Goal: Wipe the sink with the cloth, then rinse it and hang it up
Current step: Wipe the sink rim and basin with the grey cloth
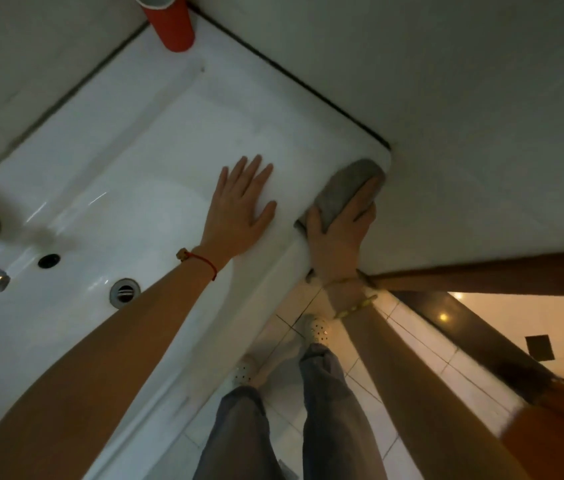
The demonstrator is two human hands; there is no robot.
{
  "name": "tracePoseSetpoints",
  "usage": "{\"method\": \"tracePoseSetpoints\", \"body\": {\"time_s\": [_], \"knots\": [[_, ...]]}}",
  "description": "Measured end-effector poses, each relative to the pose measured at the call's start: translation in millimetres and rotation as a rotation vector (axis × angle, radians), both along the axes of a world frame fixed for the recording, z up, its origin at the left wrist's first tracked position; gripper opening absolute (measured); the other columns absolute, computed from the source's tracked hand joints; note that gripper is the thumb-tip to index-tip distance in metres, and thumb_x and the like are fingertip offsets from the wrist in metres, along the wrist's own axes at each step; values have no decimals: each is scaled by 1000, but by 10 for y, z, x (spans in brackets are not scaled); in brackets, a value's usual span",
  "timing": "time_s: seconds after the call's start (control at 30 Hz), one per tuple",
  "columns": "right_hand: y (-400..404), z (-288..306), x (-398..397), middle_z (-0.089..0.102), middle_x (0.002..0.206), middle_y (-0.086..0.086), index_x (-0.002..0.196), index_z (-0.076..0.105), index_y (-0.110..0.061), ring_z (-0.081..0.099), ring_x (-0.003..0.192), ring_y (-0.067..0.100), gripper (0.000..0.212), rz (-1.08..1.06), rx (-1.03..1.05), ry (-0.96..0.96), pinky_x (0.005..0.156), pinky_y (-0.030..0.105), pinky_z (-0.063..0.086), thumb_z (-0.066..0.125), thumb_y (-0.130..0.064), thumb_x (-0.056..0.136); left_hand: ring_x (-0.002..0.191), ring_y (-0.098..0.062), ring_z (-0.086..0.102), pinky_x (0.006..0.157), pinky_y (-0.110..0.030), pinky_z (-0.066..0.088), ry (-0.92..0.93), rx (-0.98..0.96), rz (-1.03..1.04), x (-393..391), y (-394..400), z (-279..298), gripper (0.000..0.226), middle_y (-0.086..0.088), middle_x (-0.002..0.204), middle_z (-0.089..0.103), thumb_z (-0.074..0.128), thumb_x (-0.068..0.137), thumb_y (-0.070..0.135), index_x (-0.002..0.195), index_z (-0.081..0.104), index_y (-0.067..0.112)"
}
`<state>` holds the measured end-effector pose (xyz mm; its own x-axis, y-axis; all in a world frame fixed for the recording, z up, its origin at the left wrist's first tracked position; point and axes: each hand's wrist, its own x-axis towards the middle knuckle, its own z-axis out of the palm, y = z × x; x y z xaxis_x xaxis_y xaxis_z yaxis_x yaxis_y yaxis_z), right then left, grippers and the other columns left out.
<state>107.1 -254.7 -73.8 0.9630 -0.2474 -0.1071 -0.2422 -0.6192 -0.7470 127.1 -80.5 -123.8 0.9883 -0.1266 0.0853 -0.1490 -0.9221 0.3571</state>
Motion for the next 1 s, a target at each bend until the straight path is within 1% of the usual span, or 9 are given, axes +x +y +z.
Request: {"method": "tracePoseSetpoints", "body": {"time_s": [0.13, 0.3, 0.33, 0.43, 0.57, 0.7, 0.83, 0.93, 1.0], "knots": [[100, -7, -261, 16, 151, 32, 150, -3, -3, 32, 135, 45, 99, 65, 20, 41, 114, 44, 31, 63, -42, 88, 153, -24, 17, 126, -48, 8, 7, 26, 43, -4, -17, 20, 62, -4, 164, 25, 40, 100, 46, 156, 30, 20], [-147, 25, 315, 14, 151, 29, 150, -7, 0, 31, 132, 35, 98, 27, 48, 22, 106, 9, 14, 62, -35, 89, 153, -23, 20, 125, -49, 13, -4, 22, 43, 7, -4, 25, 61, -1, 163, 28, 44, 99, 45, 154, 34, 22], [-189, 38, 449, 16, 150, 30, 150, -5, 2, 32, 132, 36, 95, 6, 38, 0, 107, 8, 14, 61, -33, 90, 153, -22, 20, 125, -48, 12, -9, 18, 45, 5, -8, 30, 60, -1, 163, 29, 45, 99, 45, 154, 35, 22], [-239, 44, 604, 19, 149, 32, 149, 1, 5, 33, 132, 41, 88, -32, 27, -40, 112, 27, 21, 57, -31, 92, 153, -21, 21, 126, -46, 12, -20, -5, 48, 9, -1, 41, 60, 0, 162, 30, 46, 99, 45, 153, 36, 22], [-70, 39, 235, 15, 153, 31, 150, 7, 2, 25, 138, 41, 86, 0, -13, -28, 110, 20, 7, 58, -36, 92, 152, -21, 21, 126, -45, 11, -24, -6, 43, 7, -10, 48, 60, -2, 162, 31, 49, 98, 43, 153, 37, 22], [89, 54, -279, 4, 156, 29, 151, 1, -7, 20, 142, 43, 94, 135, -33, 90, 108, 29, 15, 59, -46, 89, 153, -21, 18, 127, -43, 8, 0, 1, 47, 4, -13, 63, 62, -2, 163, 29, 48, 98, 44, 154, 34, 22], [1, 55, -168, 3, 154, 32, 150, -6, -8, 22, 140, 46, 96, 161, -62, 92, 112, 38, 26, 58, -46, 90, 154, -22, 17, 126, -45, 8, 20, 8, 32, -13, 2, 65, 62, -2, 164, 26, 45, 100, 45, 155, 32, 22], [12, 44, -45, 12, 153, 31, 151, 0, -3, 26, 138, 41, 91, 73, -60, 41, 107, 23, 12, 56, -44, 92, 153, -26, 18, 126, -47, 9, 52, 16, 5, -26, 12, 106, 60, -5, 164, 27, 42, 101, 45, 155, 32, 19], [22, 9, -25, 18, 151, 30, 151, 5, -2, 30, 135, 40, 88, 36, -39, 6, 110, 24, 14, 55, -44, 92, 152, -29, 21, 125, -47, 12, 81, -12, -11, -103, 54, 162, 58, -8, 162, 30, 42, 101, 43, 153, 36, 17]]}}
